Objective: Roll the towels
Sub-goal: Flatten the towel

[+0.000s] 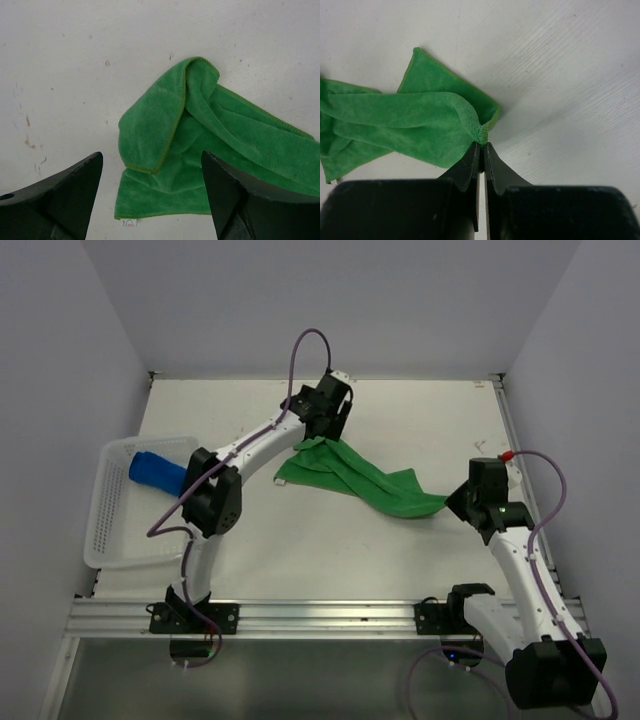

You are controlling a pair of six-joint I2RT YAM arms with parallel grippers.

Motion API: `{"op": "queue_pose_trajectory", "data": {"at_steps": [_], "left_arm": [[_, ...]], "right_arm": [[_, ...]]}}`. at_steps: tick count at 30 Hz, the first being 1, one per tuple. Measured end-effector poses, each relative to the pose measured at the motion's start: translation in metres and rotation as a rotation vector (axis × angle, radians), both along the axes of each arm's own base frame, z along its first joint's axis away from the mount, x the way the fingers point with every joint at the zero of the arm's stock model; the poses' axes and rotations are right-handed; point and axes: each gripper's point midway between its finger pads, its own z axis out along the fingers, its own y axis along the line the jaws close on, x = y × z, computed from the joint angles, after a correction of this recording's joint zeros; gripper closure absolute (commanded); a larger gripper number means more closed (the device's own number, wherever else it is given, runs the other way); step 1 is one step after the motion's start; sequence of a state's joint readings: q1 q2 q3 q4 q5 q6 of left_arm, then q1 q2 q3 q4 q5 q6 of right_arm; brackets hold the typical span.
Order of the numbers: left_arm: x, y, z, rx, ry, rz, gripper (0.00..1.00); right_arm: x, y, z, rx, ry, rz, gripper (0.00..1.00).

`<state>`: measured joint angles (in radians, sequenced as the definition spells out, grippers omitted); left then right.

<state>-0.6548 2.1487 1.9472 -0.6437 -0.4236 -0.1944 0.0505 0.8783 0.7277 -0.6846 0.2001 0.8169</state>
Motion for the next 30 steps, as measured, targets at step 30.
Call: {"op": "queue_pose_trajectory", "data": {"at_steps": [30], "left_arm": [[-0.085,0.118,-0.098,-0.789,0.328,0.439,0.39]], "right_arm": [[0.008,0.004,-0.037,0.005,0.040,0.041,1.00]]}}
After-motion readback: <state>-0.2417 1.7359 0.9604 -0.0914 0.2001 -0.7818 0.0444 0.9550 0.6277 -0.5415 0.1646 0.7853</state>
